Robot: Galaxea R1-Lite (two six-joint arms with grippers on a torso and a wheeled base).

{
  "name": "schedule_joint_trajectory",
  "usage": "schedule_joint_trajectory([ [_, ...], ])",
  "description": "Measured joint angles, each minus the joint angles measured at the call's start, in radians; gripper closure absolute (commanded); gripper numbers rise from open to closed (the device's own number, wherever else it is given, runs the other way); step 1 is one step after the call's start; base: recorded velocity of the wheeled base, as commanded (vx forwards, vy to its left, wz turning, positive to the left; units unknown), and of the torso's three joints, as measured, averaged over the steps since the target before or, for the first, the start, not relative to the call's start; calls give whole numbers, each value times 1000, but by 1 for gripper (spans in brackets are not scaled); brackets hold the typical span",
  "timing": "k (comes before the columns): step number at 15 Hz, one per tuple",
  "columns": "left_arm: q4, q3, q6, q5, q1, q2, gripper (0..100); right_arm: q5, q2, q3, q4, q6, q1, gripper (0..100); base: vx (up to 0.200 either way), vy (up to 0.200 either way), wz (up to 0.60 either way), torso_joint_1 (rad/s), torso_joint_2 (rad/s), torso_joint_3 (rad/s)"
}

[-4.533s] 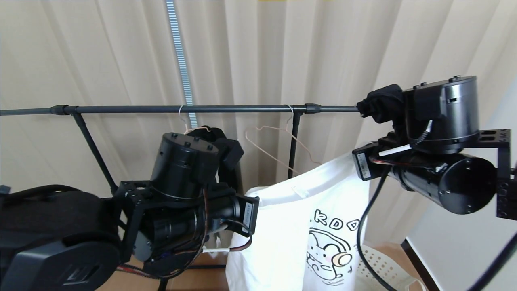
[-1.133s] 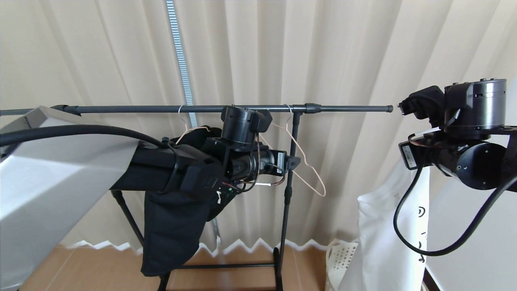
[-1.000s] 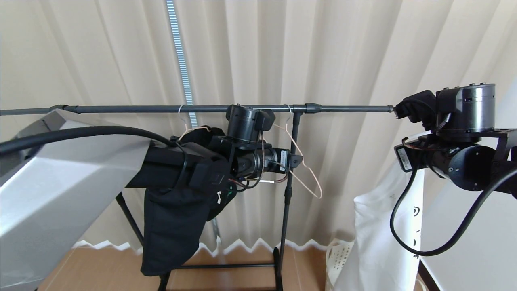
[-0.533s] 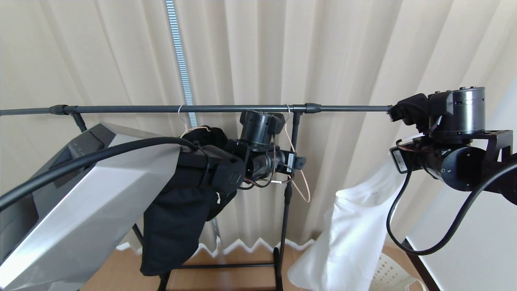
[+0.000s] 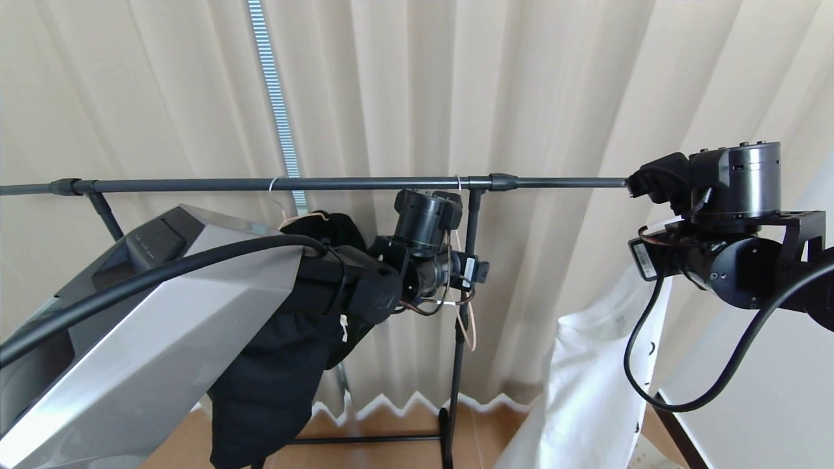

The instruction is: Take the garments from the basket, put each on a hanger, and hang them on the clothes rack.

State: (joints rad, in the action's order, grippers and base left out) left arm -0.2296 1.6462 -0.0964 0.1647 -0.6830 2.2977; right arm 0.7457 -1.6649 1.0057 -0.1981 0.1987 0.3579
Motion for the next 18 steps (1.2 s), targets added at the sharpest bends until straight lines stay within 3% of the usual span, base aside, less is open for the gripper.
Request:
schedule_joint_trajectory([
  [6, 63, 8, 5, 31, -10, 3, 0, 0, 0, 1, -2, 0, 0, 100, 0, 0, 0, 0, 0, 0],
  [13, 59, 10, 5, 24, -5, 18, 0, 0, 0, 1, -1, 0, -2, 100, 0, 0, 0, 0, 0, 0],
  [18, 57, 76, 6, 1, 8, 68, 0, -1, 0, -1, -1, -1, -1, 100, 0, 0, 0, 0, 0, 0],
])
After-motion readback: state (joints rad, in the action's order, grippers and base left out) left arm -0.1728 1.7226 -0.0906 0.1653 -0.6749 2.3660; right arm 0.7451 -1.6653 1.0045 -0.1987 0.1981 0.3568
